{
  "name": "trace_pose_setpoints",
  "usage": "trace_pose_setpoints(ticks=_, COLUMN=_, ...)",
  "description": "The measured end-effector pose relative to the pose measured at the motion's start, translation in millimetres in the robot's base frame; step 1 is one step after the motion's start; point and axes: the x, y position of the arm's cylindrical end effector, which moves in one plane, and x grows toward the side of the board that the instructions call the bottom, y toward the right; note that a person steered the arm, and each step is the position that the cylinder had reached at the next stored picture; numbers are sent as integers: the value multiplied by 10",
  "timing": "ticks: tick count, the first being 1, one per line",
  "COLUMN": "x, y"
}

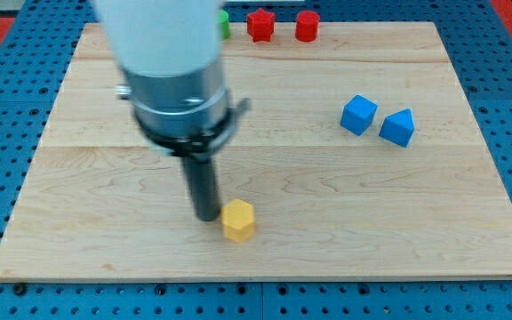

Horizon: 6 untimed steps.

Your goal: Move your arm towards yellow heart

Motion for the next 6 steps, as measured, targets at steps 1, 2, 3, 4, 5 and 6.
trace_pose_setpoints(ticks=1, x=-432, y=-558)
trace_pose_setpoints(ticks=2, x=-1369, y=-373)
trace_pose_setpoints(ticks=3, x=-2192, y=-345)
trace_pose_setpoints(ticks=4, x=-2547, y=-556)
trace_pose_setpoints(ticks=5, x=-2447, y=-943)
trace_pose_setpoints(ticks=6, x=-1885, y=-649)
